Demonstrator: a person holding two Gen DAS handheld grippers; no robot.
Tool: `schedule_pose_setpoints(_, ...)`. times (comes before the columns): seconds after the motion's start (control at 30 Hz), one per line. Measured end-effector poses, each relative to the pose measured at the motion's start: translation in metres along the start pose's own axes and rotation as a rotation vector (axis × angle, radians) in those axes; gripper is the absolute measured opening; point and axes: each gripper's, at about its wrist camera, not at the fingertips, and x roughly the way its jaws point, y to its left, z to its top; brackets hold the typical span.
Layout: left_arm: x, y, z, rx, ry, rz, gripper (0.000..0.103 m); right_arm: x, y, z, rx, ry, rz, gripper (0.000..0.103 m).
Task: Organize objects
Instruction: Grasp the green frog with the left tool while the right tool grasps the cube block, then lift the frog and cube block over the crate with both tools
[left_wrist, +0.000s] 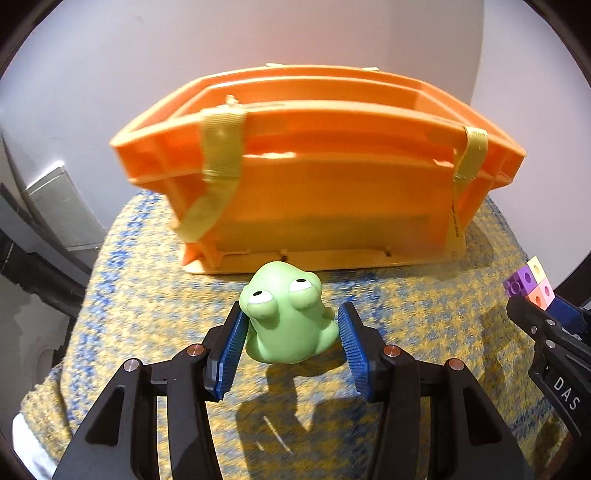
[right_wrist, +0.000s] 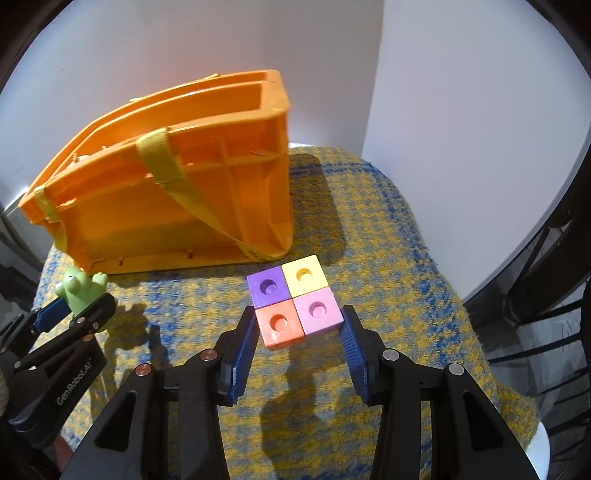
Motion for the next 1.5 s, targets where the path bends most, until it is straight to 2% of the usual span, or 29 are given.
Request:
schedule_pose_setpoints(0.1,-0.010,0.017,0.000,-0.017,0.001,0.011,0.050,-0.005,0.006,0.001,-0.012,-0.007,0.008,0.045)
schedule_pose_setpoints(0.13,-0.020,0.032,-0.010,-0.022,0.001,0.014,0.050,-0.007,0.007,0.001,-0.016,-0.011,0.011,0.045)
schedule_pose_setpoints(0.17,-0.017,0.035,-0.004,-0.025,0.001,0.015,0.050,-0.009,0.008,0.002,-0.019,-0.015,0.014,0.045)
schedule_pose_setpoints(0.43,-0.044,0.047,-0.008,-0.037,-0.010,0.033,0.050,-0.026,0.018,0.007,-0.032,-0.038,0.041,0.045)
schedule_pose_setpoints(0.7,-0.061,0.055,0.007,-0.043,-0.003,0.027,0.050,-0.050,0.020,0.017,-0.037,-0.069,0.054,0.045)
schedule_pose_setpoints(1.2,-0.103,0.067,0.057,-0.023,-0.077,0.014,0.050,-0.091,0.030,0.059,-0.057,-0.147,0.087,0.045)
schedule_pose_setpoints(1.5,-0.106,0.065,0.093,0.002,-0.099,0.003,0.050,-0.101,0.034,0.092,-0.073,-0.192,0.094,0.045)
